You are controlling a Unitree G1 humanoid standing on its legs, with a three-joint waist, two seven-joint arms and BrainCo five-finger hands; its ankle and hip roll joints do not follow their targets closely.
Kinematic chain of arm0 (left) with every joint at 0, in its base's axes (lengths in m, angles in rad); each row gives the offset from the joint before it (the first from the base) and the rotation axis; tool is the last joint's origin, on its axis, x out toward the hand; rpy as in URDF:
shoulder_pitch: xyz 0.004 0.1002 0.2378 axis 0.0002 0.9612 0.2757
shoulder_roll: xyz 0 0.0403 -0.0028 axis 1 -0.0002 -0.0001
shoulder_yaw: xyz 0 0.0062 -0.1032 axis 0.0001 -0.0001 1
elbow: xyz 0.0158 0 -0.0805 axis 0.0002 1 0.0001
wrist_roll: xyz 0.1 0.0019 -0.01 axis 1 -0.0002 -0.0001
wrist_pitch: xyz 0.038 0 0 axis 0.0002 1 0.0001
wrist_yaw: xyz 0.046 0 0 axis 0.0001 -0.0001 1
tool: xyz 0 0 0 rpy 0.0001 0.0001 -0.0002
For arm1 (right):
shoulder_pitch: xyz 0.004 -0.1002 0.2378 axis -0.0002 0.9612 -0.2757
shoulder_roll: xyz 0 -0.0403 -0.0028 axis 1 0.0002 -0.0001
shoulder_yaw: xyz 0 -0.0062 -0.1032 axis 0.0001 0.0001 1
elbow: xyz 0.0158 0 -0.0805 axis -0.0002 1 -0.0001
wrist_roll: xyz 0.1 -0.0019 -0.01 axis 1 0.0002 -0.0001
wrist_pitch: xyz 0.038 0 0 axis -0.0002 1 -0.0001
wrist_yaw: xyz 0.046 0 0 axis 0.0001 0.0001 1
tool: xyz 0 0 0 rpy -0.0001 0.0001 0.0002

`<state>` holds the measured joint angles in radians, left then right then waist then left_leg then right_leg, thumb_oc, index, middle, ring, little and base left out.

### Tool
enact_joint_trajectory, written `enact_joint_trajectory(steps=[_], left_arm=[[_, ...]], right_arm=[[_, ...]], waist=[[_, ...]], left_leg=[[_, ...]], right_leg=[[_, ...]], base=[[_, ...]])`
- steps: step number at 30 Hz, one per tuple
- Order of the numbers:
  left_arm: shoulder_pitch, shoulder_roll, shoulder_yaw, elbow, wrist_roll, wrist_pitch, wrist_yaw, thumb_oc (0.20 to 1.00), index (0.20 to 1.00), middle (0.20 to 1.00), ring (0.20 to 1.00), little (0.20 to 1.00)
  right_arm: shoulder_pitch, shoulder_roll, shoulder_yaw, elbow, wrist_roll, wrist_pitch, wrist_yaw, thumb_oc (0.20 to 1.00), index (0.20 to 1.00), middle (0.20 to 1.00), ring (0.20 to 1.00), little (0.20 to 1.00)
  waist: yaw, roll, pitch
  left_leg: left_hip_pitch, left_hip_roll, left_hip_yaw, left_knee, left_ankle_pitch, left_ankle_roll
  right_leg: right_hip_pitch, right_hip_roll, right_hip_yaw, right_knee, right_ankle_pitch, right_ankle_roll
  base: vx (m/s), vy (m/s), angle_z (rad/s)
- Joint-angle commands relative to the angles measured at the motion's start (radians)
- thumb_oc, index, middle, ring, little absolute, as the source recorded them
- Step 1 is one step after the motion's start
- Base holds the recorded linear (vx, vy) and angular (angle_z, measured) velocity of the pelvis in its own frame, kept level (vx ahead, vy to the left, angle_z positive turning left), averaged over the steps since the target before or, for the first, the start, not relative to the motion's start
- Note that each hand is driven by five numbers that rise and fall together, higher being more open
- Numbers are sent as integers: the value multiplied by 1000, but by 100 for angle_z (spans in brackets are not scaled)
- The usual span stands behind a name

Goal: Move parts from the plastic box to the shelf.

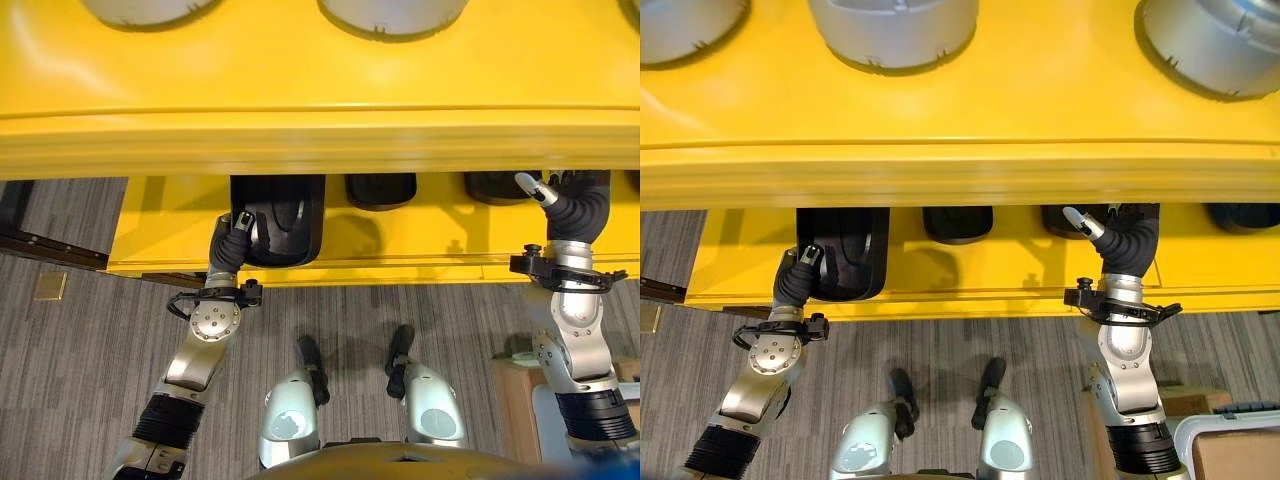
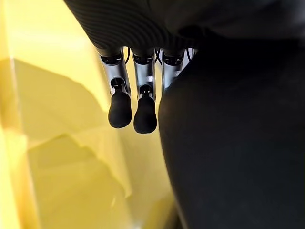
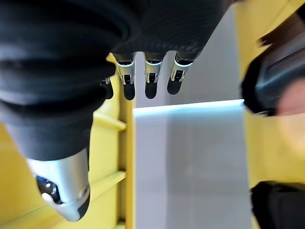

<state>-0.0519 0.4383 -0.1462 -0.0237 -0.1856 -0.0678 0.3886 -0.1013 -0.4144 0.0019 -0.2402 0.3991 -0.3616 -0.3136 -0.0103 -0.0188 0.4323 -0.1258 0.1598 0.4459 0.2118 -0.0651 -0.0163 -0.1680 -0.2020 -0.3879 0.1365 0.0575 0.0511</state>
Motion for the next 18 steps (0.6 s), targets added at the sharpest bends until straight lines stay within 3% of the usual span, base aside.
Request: enact_joint_trajectory(steps=[1, 10, 14, 18], left_arm=[[-28, 12, 43, -73, -15, -69, 50, 200, 200, 200, 200, 200], [-91, -3, 47, -28, -47, -64, 147, 200, 200, 200, 200, 200], [-103, -34, 55, -16, -76, -43, 183, 200, 200, 200, 200, 200], [-53, -49, 66, 8, -79, -60, 203, 200, 200, 200, 200, 200]], right_arm=[[-18, -28, -44, -72, -15, -60, -1, 1000, 1000, 1000, 1000, 1000], [-77, -51, -60, -49, -29, -63, -86, 1000, 1000, 1000, 1000, 1000], [-88, -45, -56, -47, -14, 1, -80, 1000, 1000, 1000, 1000, 1000], [-53, -30, -43, -42, -23, 32, -49, 1000, 1000, 1000, 1000, 1000]], waist=[[8, -3, -36], [14, 5, 27], [8, 7, 44], [7, 2, 35]], left_leg=[[48, 75, 47, 58, -46, -27], [-87, 113, 26, 267, -111, -8], [-151, 135, 20, 388, -161, 9], [-112, 130, 24, 372, -157, 13]], right_leg=[[54, -82, -6, 152, -133, 133], [-78, -135, 4, 384, -200, 114], [-153, -164, 26, 527, -261, 97], [-124, -157, 33, 515, -257, 98]], base=[[-70, 47, -15], [-98, 35, -6], [-91, 43, -6], [86, 40, -5]])
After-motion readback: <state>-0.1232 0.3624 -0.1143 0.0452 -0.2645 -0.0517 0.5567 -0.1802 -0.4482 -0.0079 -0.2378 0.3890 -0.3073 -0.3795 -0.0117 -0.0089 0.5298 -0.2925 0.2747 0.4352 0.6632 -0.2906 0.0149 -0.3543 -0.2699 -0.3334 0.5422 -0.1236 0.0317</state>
